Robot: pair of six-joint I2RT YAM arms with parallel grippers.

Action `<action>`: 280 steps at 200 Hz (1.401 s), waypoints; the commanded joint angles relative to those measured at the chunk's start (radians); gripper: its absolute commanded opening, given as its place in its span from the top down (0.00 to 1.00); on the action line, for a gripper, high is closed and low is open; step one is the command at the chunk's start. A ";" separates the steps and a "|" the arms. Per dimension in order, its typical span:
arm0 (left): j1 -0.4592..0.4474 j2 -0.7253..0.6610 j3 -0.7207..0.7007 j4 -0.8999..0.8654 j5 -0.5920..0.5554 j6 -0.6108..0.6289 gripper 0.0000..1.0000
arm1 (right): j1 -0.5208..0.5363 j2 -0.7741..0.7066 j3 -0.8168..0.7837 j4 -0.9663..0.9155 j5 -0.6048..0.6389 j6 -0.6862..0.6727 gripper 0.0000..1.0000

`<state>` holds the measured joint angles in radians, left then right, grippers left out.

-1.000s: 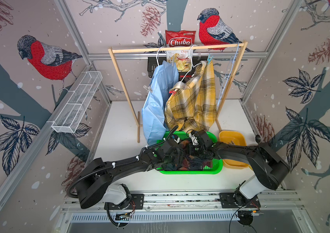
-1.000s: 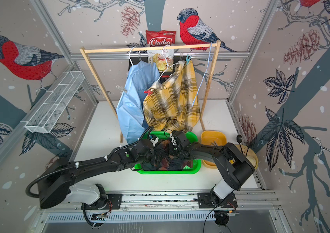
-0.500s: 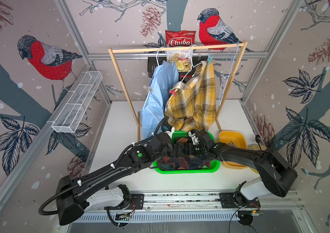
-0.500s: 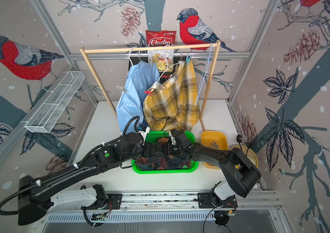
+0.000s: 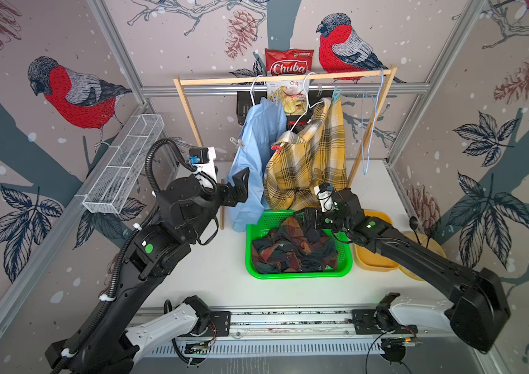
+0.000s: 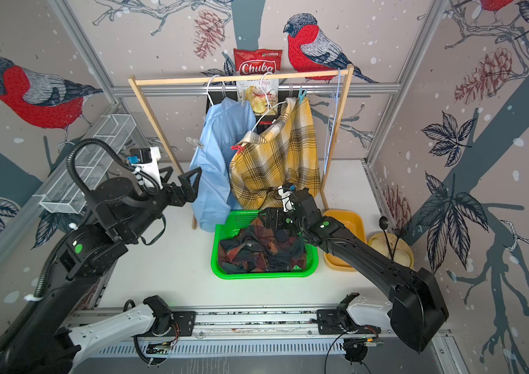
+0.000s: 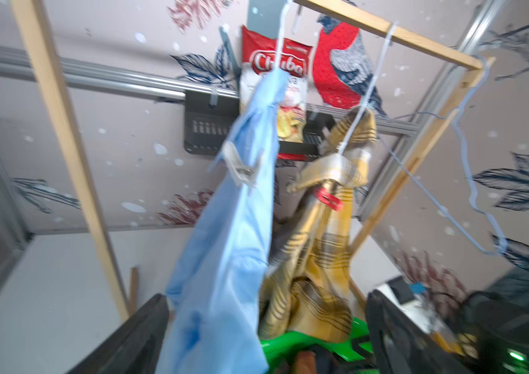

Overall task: Remove the clothespins securing long-sleeve shirts to the hanger
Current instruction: Adjust the long-sleeve shirt at the bin, then pick up the hanger from the clothesline.

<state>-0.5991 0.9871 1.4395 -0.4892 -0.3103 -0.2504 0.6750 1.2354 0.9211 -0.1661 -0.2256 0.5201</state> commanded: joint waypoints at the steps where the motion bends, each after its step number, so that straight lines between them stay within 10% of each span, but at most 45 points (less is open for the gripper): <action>1: 0.119 0.039 0.018 0.007 0.107 0.118 0.15 | -0.021 -0.002 0.027 -0.024 -0.012 -0.026 0.00; 128: 0.239 0.182 0.015 0.149 0.412 0.229 0.52 | -0.123 0.102 0.095 0.011 -0.158 -0.052 0.00; 199: 0.238 0.212 0.042 0.159 0.427 0.221 1.00 | -0.124 0.130 0.125 0.005 -0.172 -0.068 0.00; 280: 0.239 0.159 0.088 0.202 0.355 0.160 1.00 | -0.093 0.174 0.191 -0.004 -0.161 -0.077 0.00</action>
<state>-0.3634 1.1713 1.5173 -0.3828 0.0830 -0.0650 0.5659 1.3968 1.0859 -0.1883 -0.3965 0.4664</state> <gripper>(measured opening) 0.051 0.996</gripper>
